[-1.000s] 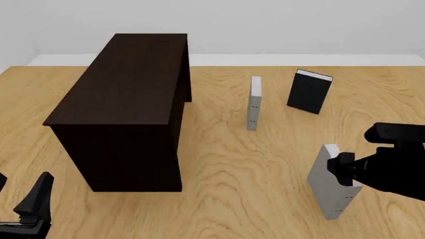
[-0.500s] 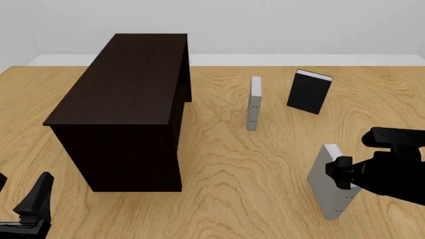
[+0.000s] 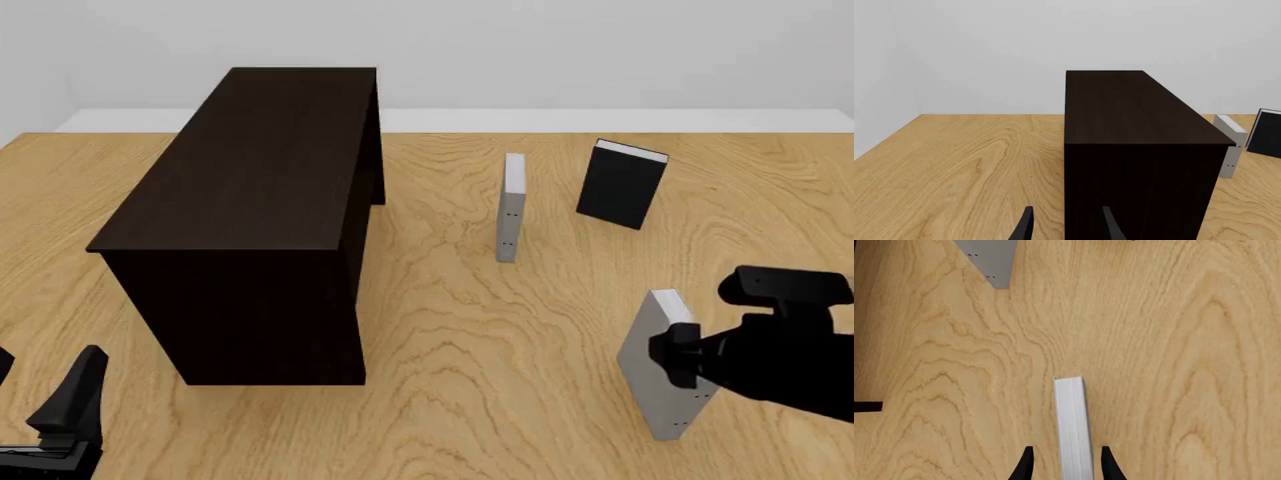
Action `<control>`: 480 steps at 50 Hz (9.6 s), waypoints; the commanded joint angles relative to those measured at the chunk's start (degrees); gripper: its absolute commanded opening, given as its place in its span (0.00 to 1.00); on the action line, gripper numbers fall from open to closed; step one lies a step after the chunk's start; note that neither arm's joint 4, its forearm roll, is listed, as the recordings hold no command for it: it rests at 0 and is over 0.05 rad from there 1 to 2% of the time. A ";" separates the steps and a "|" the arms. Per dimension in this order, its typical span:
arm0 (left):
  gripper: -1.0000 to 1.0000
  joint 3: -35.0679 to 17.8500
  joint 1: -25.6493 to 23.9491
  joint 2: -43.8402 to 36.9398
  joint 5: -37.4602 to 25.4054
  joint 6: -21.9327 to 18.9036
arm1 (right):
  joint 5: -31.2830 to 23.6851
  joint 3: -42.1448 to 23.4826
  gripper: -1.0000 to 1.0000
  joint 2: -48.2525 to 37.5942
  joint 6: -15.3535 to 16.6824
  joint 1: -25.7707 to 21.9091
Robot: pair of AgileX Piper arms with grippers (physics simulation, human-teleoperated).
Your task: Pick up the book on the right and place it under the cabinet shelf.
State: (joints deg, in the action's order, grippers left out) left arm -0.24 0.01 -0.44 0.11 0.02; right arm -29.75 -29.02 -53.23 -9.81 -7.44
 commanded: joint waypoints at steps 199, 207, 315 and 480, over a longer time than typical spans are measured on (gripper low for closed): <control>1.00 0.00 0.00 -0.01 0.00 -0.01 | 49.21 -11.98 0.00 -25.56 -22.54 -28.51; 1.00 0.00 0.00 -0.01 0.00 0.00 | 50.52 -13.41 0.00 -28.49 -22.97 -28.80; 1.00 0.00 0.01 -0.01 0.00 0.01 | 75.44 -18.97 0.00 -58.46 -38.05 -27.44; 1.00 0.00 0.00 0.01 0.00 0.00 | 69.92 -4.76 1.00 -51.99 -24.18 -10.69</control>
State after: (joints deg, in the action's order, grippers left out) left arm -0.24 0.01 -0.44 0.11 0.01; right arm 42.81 -33.59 -105.19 -39.33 -22.06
